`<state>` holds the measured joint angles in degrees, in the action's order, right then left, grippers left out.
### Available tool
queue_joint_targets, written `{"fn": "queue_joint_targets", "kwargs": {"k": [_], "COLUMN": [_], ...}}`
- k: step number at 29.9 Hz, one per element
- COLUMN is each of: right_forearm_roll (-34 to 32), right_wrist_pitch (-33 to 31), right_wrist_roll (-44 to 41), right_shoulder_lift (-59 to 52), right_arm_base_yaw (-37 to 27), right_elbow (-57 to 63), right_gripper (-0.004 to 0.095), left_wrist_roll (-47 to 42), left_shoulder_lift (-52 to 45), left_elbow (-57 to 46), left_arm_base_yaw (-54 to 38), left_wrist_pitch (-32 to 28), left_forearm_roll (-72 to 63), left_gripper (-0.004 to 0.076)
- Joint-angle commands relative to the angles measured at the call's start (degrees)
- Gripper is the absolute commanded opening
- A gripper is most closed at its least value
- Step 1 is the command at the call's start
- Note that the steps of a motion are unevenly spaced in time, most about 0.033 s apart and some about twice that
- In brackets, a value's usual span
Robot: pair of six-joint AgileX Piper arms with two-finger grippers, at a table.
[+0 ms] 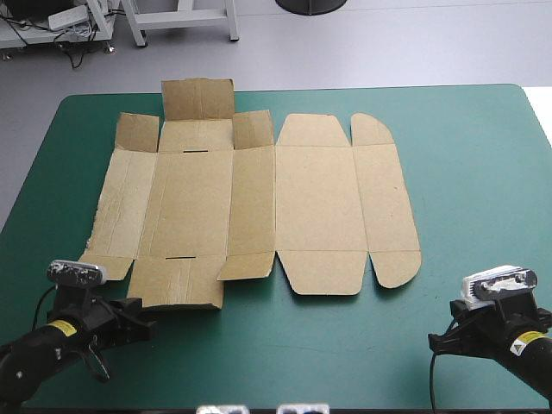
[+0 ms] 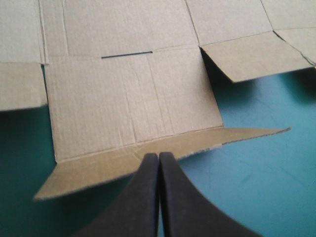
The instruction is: Fold the box
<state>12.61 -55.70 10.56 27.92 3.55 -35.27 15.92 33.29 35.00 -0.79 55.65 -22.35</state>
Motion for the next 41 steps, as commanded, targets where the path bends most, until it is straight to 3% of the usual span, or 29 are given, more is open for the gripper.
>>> {"fn": "queue_joint_targets", "kwargs": {"k": [1,11,17,25,29,32,41], "right_forearm_roll": [0.7,0.7,0.7,0.7,0.7,0.7,0.5], "right_wrist_pitch": [3.8,4.2,4.4,5.3,5.5,5.5,5.9], "right_wrist_roll": [1.1,2.1,2.1,2.2,2.2,2.2,2.8], "right_shoulder_lift": [0.8,0.8,0.8,0.8,0.8,0.8,0.8], "right_arm_base_yaw": [0.2,0.2,0.2,0.2,0.2,0.2,0.2], "right_elbow": [-1.5,-1.5,-1.5,-1.5,-1.5,-1.5,-1.5], "right_gripper": [-0.0013,-0.0013,-0.0013,-0.0013,-0.0013,-0.0013,-0.0013], "left_wrist_roll": [3.2,5.8,8.0,23.1,26.4,27.6,24.7], "left_shoulder_lift": [5.8,28.1,39.7,48.7,50.2,50.3,53.4], "left_elbow": [7.1,21.5,26.0,32.9,35.6,36.6,36.7], "left_arm_base_yaw": [0.2,0.1,-5.3,-16.9,-21.5,-24.3,-27.8], "left_wrist_pitch": [-2.9,-2.8,-2.3,11.4,16.4,16.4,7.0], "left_forearm_roll": [-2.1,2.5,1.9,-11.3,-12.5,-9.6,-7.3], "left_gripper": [-0.0010,-0.0009,0.0012,0.0014,0.0014,0.0014,0.0014]}}
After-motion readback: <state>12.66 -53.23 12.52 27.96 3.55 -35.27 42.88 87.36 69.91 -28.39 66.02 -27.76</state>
